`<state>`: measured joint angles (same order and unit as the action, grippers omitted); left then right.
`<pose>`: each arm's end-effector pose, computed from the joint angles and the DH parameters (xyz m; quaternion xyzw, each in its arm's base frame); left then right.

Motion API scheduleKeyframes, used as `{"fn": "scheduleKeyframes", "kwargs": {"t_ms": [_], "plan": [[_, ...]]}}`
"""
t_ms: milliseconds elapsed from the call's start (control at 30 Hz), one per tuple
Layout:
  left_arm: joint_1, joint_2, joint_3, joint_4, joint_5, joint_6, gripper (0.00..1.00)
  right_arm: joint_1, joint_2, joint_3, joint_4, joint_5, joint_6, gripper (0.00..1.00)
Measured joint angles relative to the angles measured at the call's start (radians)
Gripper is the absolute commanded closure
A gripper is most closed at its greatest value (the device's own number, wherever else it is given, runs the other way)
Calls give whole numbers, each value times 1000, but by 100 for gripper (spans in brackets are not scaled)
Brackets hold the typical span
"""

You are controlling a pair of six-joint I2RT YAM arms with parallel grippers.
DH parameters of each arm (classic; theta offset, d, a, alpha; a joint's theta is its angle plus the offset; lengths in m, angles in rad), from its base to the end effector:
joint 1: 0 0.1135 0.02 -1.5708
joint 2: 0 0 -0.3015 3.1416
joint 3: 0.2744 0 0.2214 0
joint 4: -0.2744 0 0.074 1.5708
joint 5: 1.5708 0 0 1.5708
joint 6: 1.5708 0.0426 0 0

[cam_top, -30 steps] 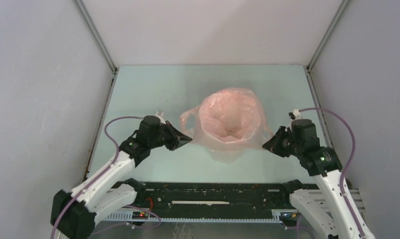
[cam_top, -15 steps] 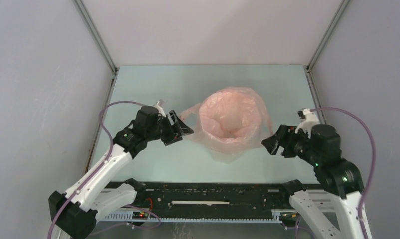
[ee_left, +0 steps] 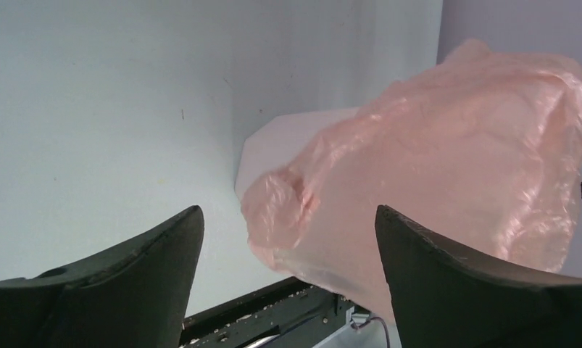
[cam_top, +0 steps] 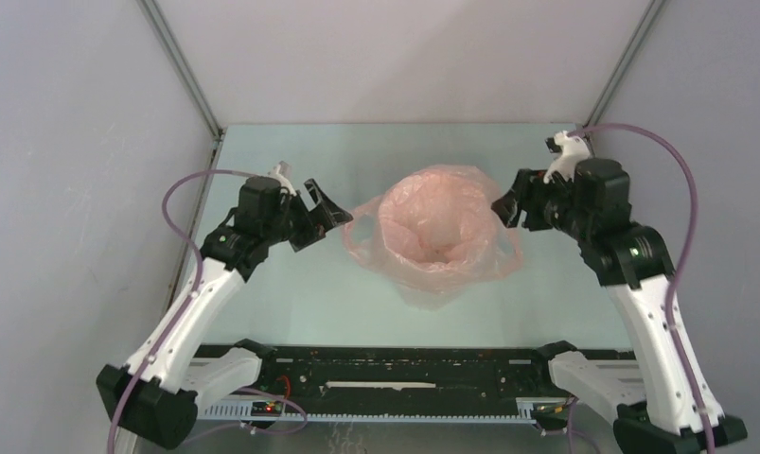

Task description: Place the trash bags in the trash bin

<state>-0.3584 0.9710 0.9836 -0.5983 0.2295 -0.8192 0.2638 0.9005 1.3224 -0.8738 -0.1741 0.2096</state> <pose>0.1449 -0.0646 0.3612 -0.1472 0.8646 -0.3448 0.3346 0.1013 0.0350 0.4411 -0.0690 0.8428 0.1956 0.4967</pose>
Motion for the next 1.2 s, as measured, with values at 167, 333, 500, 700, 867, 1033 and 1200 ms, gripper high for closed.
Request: {"fn": "scheduleKeyframes", "kwargs": {"t_ms": [167,333,500,700,867,1033,1200], "plan": [[14,138,0,76,76,-6,22,0,119,13,31,45,-43,40],[14,172,0,113,121,-13,42,0,137,13,56,59,-48,49],[14,182,0,137,146,-20,53,0,155,13,97,72,-37,61],[12,228,0,163,167,-20,61,0,208,10,132,70,-21,64],[11,254,0,171,177,-20,69,0,243,-8,150,68,-20,52],[11,277,0,171,193,-19,71,-5,236,-9,130,60,-13,41],[11,280,0,171,197,-20,74,-8,131,-9,45,70,-21,28]]}}
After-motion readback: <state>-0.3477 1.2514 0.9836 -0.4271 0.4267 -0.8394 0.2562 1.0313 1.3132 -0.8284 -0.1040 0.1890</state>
